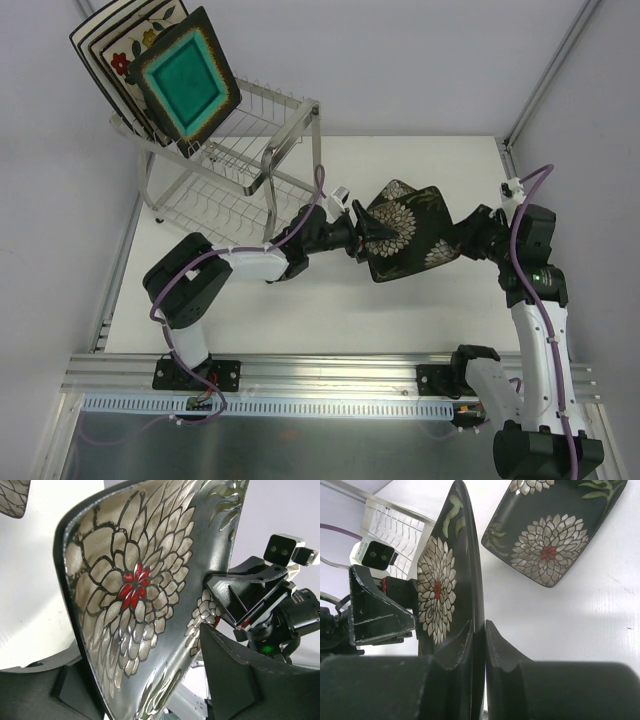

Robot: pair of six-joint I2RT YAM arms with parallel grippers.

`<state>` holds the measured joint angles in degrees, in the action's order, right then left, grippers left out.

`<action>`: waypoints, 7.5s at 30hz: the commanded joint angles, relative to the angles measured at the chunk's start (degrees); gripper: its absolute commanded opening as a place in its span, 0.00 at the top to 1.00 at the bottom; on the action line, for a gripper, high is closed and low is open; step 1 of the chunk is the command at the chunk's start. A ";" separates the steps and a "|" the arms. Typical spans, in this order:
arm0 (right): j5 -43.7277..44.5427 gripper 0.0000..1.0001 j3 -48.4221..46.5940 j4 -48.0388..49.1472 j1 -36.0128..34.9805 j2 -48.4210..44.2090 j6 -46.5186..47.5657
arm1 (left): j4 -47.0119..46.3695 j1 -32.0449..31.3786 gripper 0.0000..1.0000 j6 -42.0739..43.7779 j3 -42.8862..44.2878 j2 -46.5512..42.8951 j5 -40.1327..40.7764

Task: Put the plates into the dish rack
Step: Pass the plate from the right arm to the left, then insert the plate into the dish rack

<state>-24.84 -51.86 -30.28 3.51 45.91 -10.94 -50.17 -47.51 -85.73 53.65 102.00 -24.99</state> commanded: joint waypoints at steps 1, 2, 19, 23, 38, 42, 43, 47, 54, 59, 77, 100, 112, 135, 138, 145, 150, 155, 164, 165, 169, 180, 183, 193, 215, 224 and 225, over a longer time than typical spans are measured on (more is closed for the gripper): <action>-6.01 0.99 -1.05 5.23 -0.52 -0.74 -2.77 | -12.76 -0.48 0.37 -3.12 3.48 -1.01 -4.45; -6.01 0.99 -0.88 5.23 -0.43 -0.65 -2.60 | -12.76 -0.40 0.41 -3.12 3.57 -1.01 -4.71; -2.59 0.99 -2.11 -0.82 0.10 0.32 1.45 | -15.83 0.48 0.98 -1.63 4.09 -1.27 -10.07; 2.32 0.89 -2.37 -3.55 0.10 -0.20 2.59 | -16.01 0.48 1.00 -0.93 5.15 -1.10 -11.13; 10.33 0.18 -6.23 -10.41 -0.52 -1.88 5.31 | -10.22 -0.39 1.00 4.42 9.98 -1.71 -11.48; 12.44 0.05 -10.36 -13.48 -0.96 -1.88 6.10 | -7.05 -0.57 1.00 6.98 11.04 -2.33 -11.31; 13.49 0.03 -11.07 -14.01 -1.31 -1.96 6.28 | -6.61 -0.57 1.00 7.94 11.13 -2.59 -11.13; 14.91 0.00 -14.76 -17.08 -1.75 -1.97 6.19 | -2.49 -0.66 1.00 11.01 12.27 -2.94 -10.52; 15.26 0.00 -23.02 -21.22 -2.72 -1.44 6.46 | 4.72 -0.66 1.00 18.14 14.29 -4.26 -7.71; 16.05 0.00 -26.97 -22.80 -3.33 -2.66 6.63 | 9.30 -0.66 1.00 23.85 16.22 -4.88 -5.95; 15.52 0.00 -29.35 -20.08 -5.88 -7.41 8.39 | 30.30 -2.50 1.00 48.10 28.17 -7.51 -0.06; 16.06 0.00 -22.33 -18.06 -8.96 -21.47 10.59 | 38.83 -0.57 1.00 73.16 46.98 -15.34 13.83; 15.26 0.00 -20.22 -20.25 -9.66 -25.17 14.10 | 39.27 3.38 1.00 80.45 58.05 -16.74 19.45; 16.84 0.01 -17.75 -22.19 -11.77 -25.87 17.53 | 44.98 35.18 1.00 78.71 55.87 -29.48 11.73; 17.02 0.00 -17.58 -22.27 -12.12 -25.61 17.79 | 45.86 40.01 1.00 78.44 53.67 -30.63 9.88; 17.11 0.01 -17.58 -22.54 -13.00 -24.55 18.32 | 45.95 46.89 1.00 80.01 47.08 -32.30 7.59; 17.37 0.01 -18.02 -22.89 -13.35 -23.68 18.76 | 45.95 49.17 1.00 83.44 46.11 -31.42 7.06; 18.16 0.00 -18.37 -23.59 -13.88 -23.15 19.46 | 45.60 51.28 1.00 84.50 45.67 -30.37 6.89; 18.95 0.00 -18.54 -23.60 -14.41 -22.27 20.43 | 44.72 52.34 1.00 85.21 43.12 -29.57 5.05; 19.13 0.00 -18.54 -23.51 -14.49 -22.27 20.52 | 44.72 52.34 1.00 85.21 42.60 -29.57 4.87; 19.39 0.00 -18.37 -23.33 -14.76 -21.83 20.78 | 44.72 52.43 1.00 86.96 41.36 -29.84 4.07; 19.39 0.00 -17.58 -22.98 -14.93 -21.74 20.96 | 38.84 52.60 1.00 85.91 33.11 -31.15 6.09; 19.39 0.00 -17.58 -22.89 -14.85 -21.65 20.96 | 37.00 52.52 1.00 85.91 31.00 -31.59 6.97; 18.95 0.00 -17.31 -22.72 -14.85 -21.39 20.70 | 34.62 52.60 1.00 82.22 26.69 -33.26 8.64; 18.07 0.00 -16.26 -21.93 -14.93 -21.48 19.82 | 29.26 52.43 1.00 76.86 19.48 -36.25 13.48; 18.07 0.00 -16.17 -21.66 -14.85 -21.30 19.73 | 28.82 52.43 1.00 76.42 21.32 -34.76 13.30; 17.99 0.00 -16.17 -21.57 -14.85 -21.21 19.73 | 28.73 52.51 1.00 76.42 21.50 -34.59 13.30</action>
<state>-6.46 -68.01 -54.22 -10.98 23.59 8.62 -11.49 4.16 -8.80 72.23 67.44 -15.51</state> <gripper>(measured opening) 0.993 0.138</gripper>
